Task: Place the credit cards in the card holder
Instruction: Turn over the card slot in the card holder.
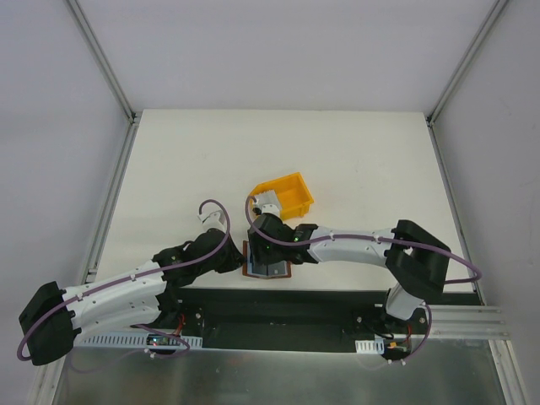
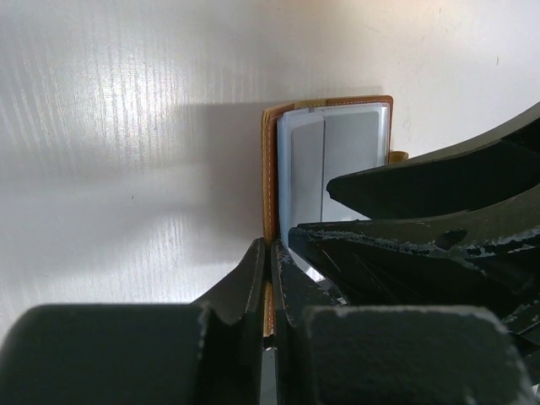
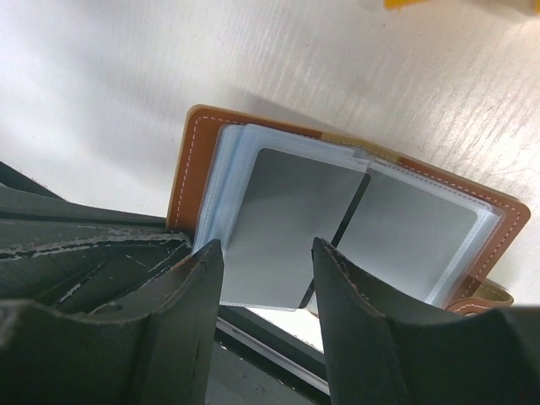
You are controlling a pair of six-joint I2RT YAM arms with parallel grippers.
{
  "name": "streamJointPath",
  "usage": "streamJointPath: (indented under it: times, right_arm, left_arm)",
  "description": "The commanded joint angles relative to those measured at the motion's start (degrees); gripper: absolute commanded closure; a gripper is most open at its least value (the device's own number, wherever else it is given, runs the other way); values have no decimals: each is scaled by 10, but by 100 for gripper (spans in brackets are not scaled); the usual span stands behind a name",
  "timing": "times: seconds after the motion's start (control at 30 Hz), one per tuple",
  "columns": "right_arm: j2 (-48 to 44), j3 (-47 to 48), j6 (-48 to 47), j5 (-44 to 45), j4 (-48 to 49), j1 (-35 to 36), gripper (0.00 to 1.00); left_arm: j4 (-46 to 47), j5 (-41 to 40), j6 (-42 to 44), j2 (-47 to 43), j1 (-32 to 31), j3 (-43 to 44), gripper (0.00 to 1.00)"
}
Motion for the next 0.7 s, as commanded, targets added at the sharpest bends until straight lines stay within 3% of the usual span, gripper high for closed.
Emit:
streamJointPath:
  times: [0.0, 0.67]
  right_arm:
    - [-16, 6, 9, 0, 13, -1, 50]
    - [36, 68, 4, 31, -67, 21, 44]
  left_arm:
    - [12, 2, -5, -2, -7, 2, 100]
    - [15, 4, 3, 3, -6, 19, 100]
